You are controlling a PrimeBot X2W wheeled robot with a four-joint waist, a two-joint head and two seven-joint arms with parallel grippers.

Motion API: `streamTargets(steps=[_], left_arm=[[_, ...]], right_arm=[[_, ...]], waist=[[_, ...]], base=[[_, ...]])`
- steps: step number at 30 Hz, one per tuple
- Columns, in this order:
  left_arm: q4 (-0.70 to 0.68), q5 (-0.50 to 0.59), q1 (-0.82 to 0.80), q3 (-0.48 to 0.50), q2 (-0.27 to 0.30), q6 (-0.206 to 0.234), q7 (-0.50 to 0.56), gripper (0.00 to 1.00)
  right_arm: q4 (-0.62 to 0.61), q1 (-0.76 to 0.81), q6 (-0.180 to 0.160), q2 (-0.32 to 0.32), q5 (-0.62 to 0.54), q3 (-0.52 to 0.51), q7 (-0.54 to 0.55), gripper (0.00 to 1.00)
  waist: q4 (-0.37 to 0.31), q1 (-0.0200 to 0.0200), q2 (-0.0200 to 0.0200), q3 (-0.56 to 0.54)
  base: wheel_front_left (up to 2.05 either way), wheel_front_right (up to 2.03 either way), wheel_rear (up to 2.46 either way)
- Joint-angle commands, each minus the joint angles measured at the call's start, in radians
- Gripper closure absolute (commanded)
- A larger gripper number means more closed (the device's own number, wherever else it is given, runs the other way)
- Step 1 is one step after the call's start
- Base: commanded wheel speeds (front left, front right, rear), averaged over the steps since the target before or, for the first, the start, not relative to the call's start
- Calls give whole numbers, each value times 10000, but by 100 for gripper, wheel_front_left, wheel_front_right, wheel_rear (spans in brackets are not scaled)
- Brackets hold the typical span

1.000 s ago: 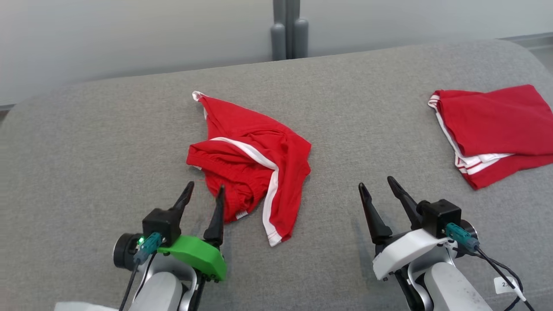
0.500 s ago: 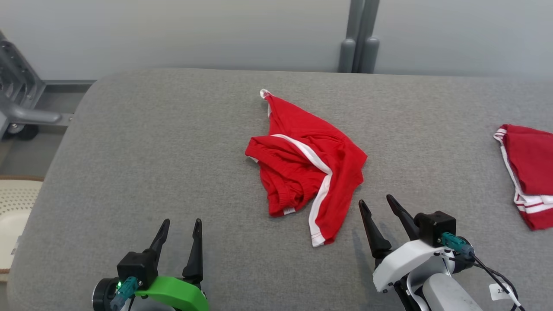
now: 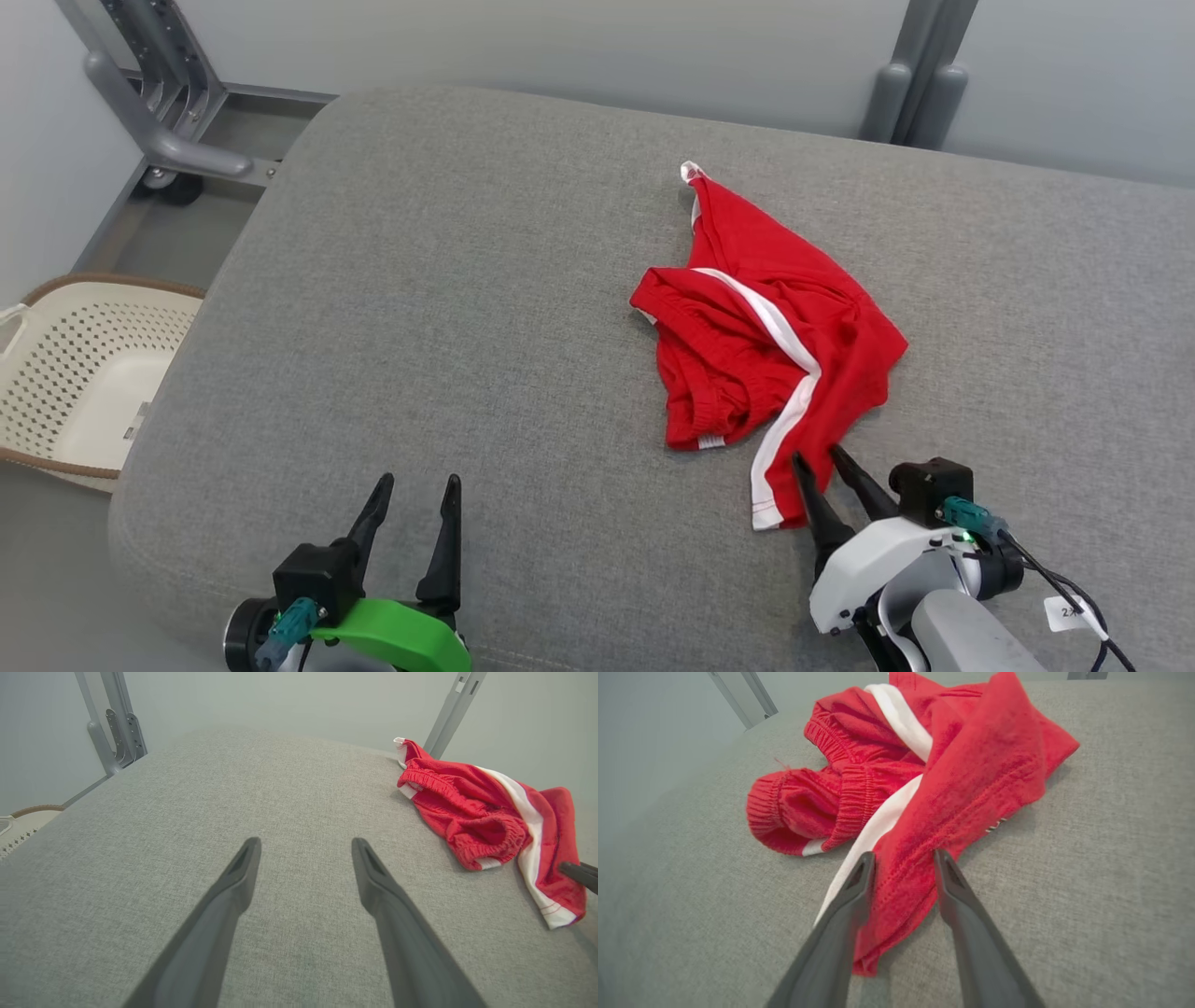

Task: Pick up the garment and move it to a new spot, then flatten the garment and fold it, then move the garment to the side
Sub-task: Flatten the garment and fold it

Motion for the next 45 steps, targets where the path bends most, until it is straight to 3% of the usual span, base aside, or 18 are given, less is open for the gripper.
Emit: streamTargets(steps=[1,2,3,4,5,9,14,19,24,25,26,33,45], left_arm=[[25,-62,-87,-25,-12,37,3,0],[25,-62,-87,-25,-12,37,3,0],[24,-87,-93,-34,-13,61,3,0],[21,-125,-100,-45,-13,70,3,0],[21,-152,-113,-57,-12,80,3,0],[97,-262,-193,-130,-13,113,3,0],[-16,-414,-243,-204,-9,154,3,0],[-24,-556,-144,-217,-8,206,3,0],[16,-654,-212,-408,-6,187,3,0],[32,-631,-252,-478,-6,178,3,0],[51,-634,-279,-521,-7,189,3,0],[135,-616,-222,-581,-5,234,3,0],[769,-462,-1618,-346,-2,89,5,0]], right_arm=[[227,-156,-15,-46,-117,-88,-26,65],[227,-156,-15,-46,-117,-88,-26,65],[363,-218,-15,-47,-166,-137,-26,76],[482,-270,-15,-46,-205,-171,-26,95],[586,-321,-15,-43,-219,-214,-26,100],[640,-522,-15,-50,-276,-537,-26,100],[-220,-561,-15,-198,-266,-1261,-26,100],[-922,-427,-15,-938,-390,-1946,-26,100],[-605,-658,-15,-1782,-757,-2550,-26,100],[-408,-717,-15,-1890,-866,-2690,-26,83],[-129,-749,-15,-1972,-945,-2783,9,0],[613,-1161,-15,-1978,-1425,-3578,-21,0],[-1373,-479,-15,-870,-1374,-2585,-24,0]], waist=[[179,1,0,184],[179,1,0,184],[177,1,0,201],[168,1,0,221],[155,1,0,238],[20,1,0,265],[-275,1,0,204],[-678,1,0,-17],[-940,1,0,-138],[-965,1,0,-149],[-987,1,0,-162],[-1214,1,0,-288],[-2986,1,0,127]], base=[[0,0,0],[0,0,0],[0,0,0],[0,0,0],[0,0,0],[0,0,0],[0,0,0],[0,0,0],[0,0,0],[0,0,0],[0,0,0],[0,0,0],[0,0,0]])
